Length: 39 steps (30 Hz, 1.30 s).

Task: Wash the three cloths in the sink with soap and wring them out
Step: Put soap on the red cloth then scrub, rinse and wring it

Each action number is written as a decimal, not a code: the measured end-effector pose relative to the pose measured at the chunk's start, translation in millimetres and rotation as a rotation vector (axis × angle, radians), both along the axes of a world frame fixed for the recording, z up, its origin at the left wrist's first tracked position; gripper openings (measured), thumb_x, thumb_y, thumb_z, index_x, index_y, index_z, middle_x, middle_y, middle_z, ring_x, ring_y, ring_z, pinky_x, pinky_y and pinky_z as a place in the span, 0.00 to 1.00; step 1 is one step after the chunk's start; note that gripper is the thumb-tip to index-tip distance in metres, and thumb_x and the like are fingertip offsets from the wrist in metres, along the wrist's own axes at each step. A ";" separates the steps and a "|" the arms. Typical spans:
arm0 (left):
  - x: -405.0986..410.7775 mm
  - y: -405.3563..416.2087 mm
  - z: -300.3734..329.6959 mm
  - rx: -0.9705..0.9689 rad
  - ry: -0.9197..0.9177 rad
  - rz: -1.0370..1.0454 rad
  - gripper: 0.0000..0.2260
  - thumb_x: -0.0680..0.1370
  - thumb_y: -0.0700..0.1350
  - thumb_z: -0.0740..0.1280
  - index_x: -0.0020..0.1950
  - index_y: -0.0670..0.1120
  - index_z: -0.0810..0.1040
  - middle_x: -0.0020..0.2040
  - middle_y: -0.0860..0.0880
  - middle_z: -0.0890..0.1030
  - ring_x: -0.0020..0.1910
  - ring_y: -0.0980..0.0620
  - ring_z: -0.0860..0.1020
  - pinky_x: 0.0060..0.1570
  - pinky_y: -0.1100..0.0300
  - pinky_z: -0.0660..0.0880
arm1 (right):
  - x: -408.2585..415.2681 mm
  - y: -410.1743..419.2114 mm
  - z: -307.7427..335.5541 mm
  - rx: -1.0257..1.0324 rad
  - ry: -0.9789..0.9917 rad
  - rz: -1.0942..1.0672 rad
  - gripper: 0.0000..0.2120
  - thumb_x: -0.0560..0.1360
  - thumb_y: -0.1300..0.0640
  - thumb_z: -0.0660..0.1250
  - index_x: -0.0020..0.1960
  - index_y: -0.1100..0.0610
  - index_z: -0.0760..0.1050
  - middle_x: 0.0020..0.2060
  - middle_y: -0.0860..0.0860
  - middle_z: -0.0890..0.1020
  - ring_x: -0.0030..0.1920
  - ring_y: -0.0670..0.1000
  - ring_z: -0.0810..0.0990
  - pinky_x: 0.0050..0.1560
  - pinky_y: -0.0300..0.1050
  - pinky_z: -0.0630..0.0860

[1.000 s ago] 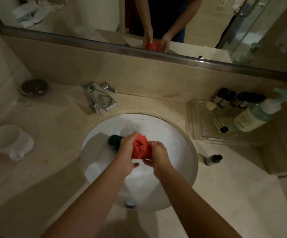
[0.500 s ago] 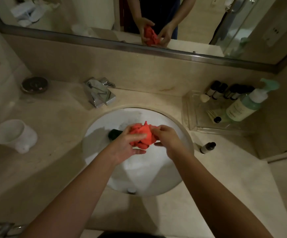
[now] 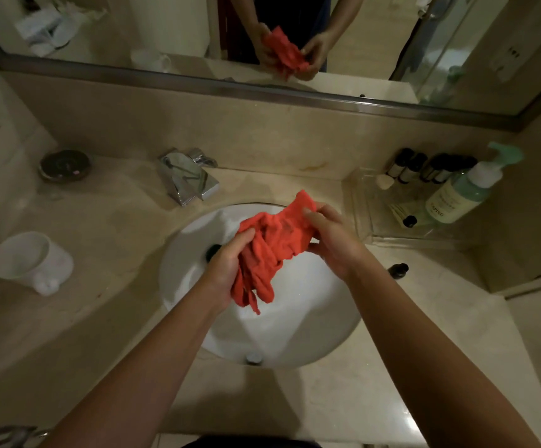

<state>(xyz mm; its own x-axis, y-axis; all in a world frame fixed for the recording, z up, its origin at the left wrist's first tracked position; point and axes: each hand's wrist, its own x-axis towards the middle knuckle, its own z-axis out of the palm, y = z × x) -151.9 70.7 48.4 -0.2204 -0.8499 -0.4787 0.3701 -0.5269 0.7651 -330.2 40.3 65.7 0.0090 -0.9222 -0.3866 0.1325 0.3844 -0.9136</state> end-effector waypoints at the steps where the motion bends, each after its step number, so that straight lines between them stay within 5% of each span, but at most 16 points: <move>1: -0.7 -0.9 2.7 -0.004 0.009 0.000 0.13 0.81 0.48 0.59 0.51 0.45 0.80 0.40 0.46 0.84 0.41 0.50 0.82 0.42 0.59 0.78 | 1.2 1.9 -1.7 0.005 0.026 0.024 0.09 0.80 0.57 0.63 0.60 0.53 0.73 0.45 0.50 0.82 0.47 0.51 0.80 0.45 0.48 0.78; 4: -4.9 -1.4 14.5 -0.011 0.023 -0.039 0.14 0.81 0.46 0.58 0.51 0.40 0.80 0.43 0.43 0.84 0.43 0.48 0.83 0.43 0.59 0.79 | 6.5 8.2 -3.1 0.101 0.202 0.019 0.15 0.80 0.52 0.62 0.66 0.52 0.70 0.58 0.52 0.78 0.56 0.52 0.78 0.53 0.49 0.77; 5: -6.4 -2.7 15.9 -0.010 0.023 -0.042 0.13 0.81 0.45 0.58 0.54 0.39 0.79 0.45 0.41 0.83 0.46 0.46 0.82 0.45 0.58 0.79 | 8.1 11.4 -0.5 0.152 0.254 0.001 0.12 0.81 0.49 0.60 0.59 0.55 0.74 0.55 0.54 0.79 0.52 0.53 0.79 0.51 0.50 0.77; 8: -7.8 -3.3 22.9 -0.041 0.021 -0.056 0.11 0.80 0.42 0.58 0.55 0.40 0.77 0.43 0.43 0.84 0.43 0.47 0.82 0.40 0.60 0.80 | 13.0 22.1 4.7 0.291 0.293 0.083 0.28 0.80 0.37 0.52 0.45 0.58 0.78 0.43 0.56 0.83 0.44 0.56 0.82 0.47 0.49 0.78; 13: -6.0 -3.4 24.0 -0.122 -0.047 -0.161 0.08 0.79 0.38 0.59 0.48 0.45 0.78 0.35 0.52 0.83 0.36 0.58 0.81 0.38 0.65 0.76 | 13.3 28.3 1.7 0.297 0.131 0.280 0.39 0.74 0.27 0.45 0.62 0.55 0.77 0.54 0.54 0.84 0.55 0.52 0.82 0.54 0.51 0.79; 15: -5.2 -3.6 25.3 -0.139 -0.112 -0.168 0.09 0.79 0.36 0.58 0.47 0.45 0.77 0.32 0.53 0.82 0.33 0.59 0.80 0.34 0.67 0.74 | 12.5 28.4 1.1 0.175 0.129 0.295 0.34 0.74 0.30 0.51 0.63 0.55 0.77 0.54 0.53 0.84 0.55 0.52 0.82 0.59 0.53 0.77; 18: -5.9 -0.2 26.7 -0.181 -0.252 -0.195 0.08 0.79 0.36 0.61 0.45 0.45 0.79 0.31 0.52 0.82 0.33 0.56 0.80 0.33 0.64 0.74 | 15.8 28.1 2.9 -0.023 0.146 0.218 0.15 0.78 0.49 0.65 0.58 0.58 0.80 0.52 0.56 0.84 0.55 0.55 0.82 0.64 0.57 0.74; 20: -7.3 0.6 26.5 -0.184 -0.295 -0.147 0.07 0.78 0.36 0.64 0.45 0.45 0.80 0.33 0.50 0.82 0.34 0.53 0.80 0.34 0.61 0.75 | 16.7 27.7 3.9 -0.076 0.087 0.149 0.12 0.77 0.57 0.66 0.55 0.63 0.81 0.50 0.61 0.84 0.52 0.57 0.82 0.63 0.56 0.75; 25: -12.4 0.6 37.0 -0.266 -0.367 -0.098 0.07 0.77 0.36 0.66 0.45 0.46 0.81 0.41 0.48 0.84 0.42 0.53 0.83 0.42 0.62 0.77 | 19.3 31.2 8.0 -0.106 -0.035 0.078 0.12 0.77 0.58 0.65 0.52 0.67 0.80 0.42 0.60 0.84 0.42 0.54 0.83 0.44 0.44 0.78; 29: -10.1 2.0 40.3 -0.271 -0.371 -0.118 0.05 0.74 0.42 0.69 0.48 0.46 0.82 0.46 0.45 0.85 0.47 0.50 0.83 0.46 0.61 0.78 | 16.3 32.0 16.9 -0.090 0.000 0.079 0.10 0.77 0.59 0.67 0.50 0.67 0.81 0.40 0.59 0.84 0.40 0.53 0.83 0.41 0.42 0.78; 31: -8.7 3.1 40.1 -0.280 -0.354 -0.126 0.04 0.76 0.39 0.70 0.49 0.45 0.82 0.45 0.45 0.85 0.46 0.51 0.83 0.43 0.61 0.78 | 15.4 31.0 23.6 -0.081 0.104 0.060 0.07 0.74 0.58 0.71 0.44 0.63 0.82 0.37 0.57 0.85 0.38 0.53 0.83 0.39 0.43 0.78; 34: -7.7 2.6 38.6 -0.285 -0.410 -0.041 0.08 0.75 0.46 0.71 0.49 0.42 0.83 0.39 0.40 0.84 0.36 0.40 0.83 0.35 0.48 0.80 | 15.7 30.1 30.9 -0.103 0.263 0.072 0.10 0.71 0.57 0.75 0.34 0.58 0.78 0.30 0.52 0.83 0.33 0.52 0.81 0.33 0.41 0.78; 36: -6.5 -0.2 36.7 -0.304 -0.448 0.064 0.05 0.75 0.47 0.72 0.45 0.46 0.85 0.37 0.39 0.84 0.34 0.36 0.82 0.34 0.44 0.80 | 15.6 29.6 31.5 -0.092 0.259 0.069 0.12 0.70 0.57 0.76 0.35 0.58 0.74 0.32 0.53 0.83 0.35 0.54 0.83 0.35 0.45 0.80; 39: -1.5 -4.3 36.2 -0.283 -0.413 0.110 0.03 0.74 0.44 0.73 0.42 0.51 0.85 0.41 0.48 0.86 0.44 0.49 0.84 0.44 0.54 0.80 | 14.0 29.5 30.1 -0.027 0.057 0.053 0.09 0.71 0.60 0.75 0.44 0.61 0.75 0.40 0.57 0.84 0.42 0.56 0.84 0.43 0.48 0.82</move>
<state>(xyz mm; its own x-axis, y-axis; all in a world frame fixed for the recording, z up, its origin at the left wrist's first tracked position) -153.4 66.4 84.6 0.0368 -0.9662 -0.2551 0.0480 -0.2533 0.9662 -316.2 69.8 95.8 0.0369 -0.9312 -0.3626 0.0603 0.3643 -0.9293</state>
